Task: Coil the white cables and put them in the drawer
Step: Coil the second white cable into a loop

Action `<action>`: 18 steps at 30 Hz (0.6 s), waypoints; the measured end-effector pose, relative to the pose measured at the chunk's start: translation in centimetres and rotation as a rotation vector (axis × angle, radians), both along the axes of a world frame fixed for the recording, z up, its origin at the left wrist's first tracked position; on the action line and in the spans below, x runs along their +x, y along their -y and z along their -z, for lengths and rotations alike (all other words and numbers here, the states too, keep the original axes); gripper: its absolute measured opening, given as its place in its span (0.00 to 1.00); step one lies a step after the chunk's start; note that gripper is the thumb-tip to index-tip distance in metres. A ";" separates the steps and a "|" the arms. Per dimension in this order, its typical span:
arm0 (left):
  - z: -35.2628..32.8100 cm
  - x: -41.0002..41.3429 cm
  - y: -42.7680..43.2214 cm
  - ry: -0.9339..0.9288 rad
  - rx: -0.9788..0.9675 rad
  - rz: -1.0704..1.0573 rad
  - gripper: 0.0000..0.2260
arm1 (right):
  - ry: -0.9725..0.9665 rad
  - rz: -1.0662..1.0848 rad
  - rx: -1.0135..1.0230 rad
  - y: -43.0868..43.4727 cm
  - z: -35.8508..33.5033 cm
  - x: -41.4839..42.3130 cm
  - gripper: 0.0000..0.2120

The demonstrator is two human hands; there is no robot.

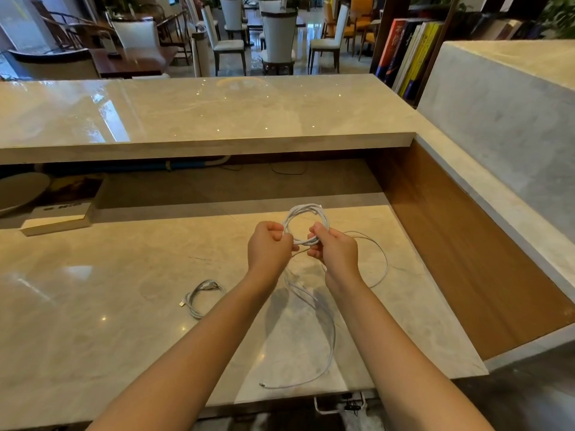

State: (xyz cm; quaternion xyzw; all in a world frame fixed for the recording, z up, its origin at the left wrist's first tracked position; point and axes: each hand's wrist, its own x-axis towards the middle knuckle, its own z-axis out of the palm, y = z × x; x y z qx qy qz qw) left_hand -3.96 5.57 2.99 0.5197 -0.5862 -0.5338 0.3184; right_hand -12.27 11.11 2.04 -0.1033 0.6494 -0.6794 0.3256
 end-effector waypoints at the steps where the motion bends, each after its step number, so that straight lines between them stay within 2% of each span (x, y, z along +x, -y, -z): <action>1: 0.2 0.1 -0.6 -0.081 -0.021 -0.005 0.09 | 0.084 0.027 -0.011 0.2 -0.1 0.0 0.09; 3: 0.4 0.3 -1.7 -0.294 0.016 0.004 0.12 | 0.190 0.050 -0.027 0.5 -0.1 0.0 0.09; 5: 0.5 0.6 -1.9 -0.423 0.122 0.039 0.13 | 0.228 0.060 -0.025 0.6 0.1 0.0 0.09; 7: 0.4 0.8 -1.4 -0.456 0.269 0.139 0.11 | 0.231 0.056 -0.005 0.4 0.3 -0.3 0.08; 9: 0.2 1.2 -0.7 -0.427 0.326 0.212 0.06 | 0.197 -0.002 0.010 0.1 0.4 -0.7 0.08; 11: 0.1 1.3 -0.2 -0.368 0.286 0.192 0.09 | 0.124 -0.072 0.027 -0.2 0.5 -0.8 0.09; 14: -0.1 1.4 -0.4 -0.312 0.073 0.142 0.08 | 0.027 -0.071 0.030 -0.1 0.5 -0.9 0.08; 16: -0.1 1.4 -0.8 -0.357 0.004 0.163 0.05 | 0.065 0.009 0.043 0.1 0.3 -1.2 0.08; 18: 0.0 1.2 -1.0 -0.363 0.025 0.147 0.06 | 0.112 0.055 0.050 0.0 0.1 -1.5 0.07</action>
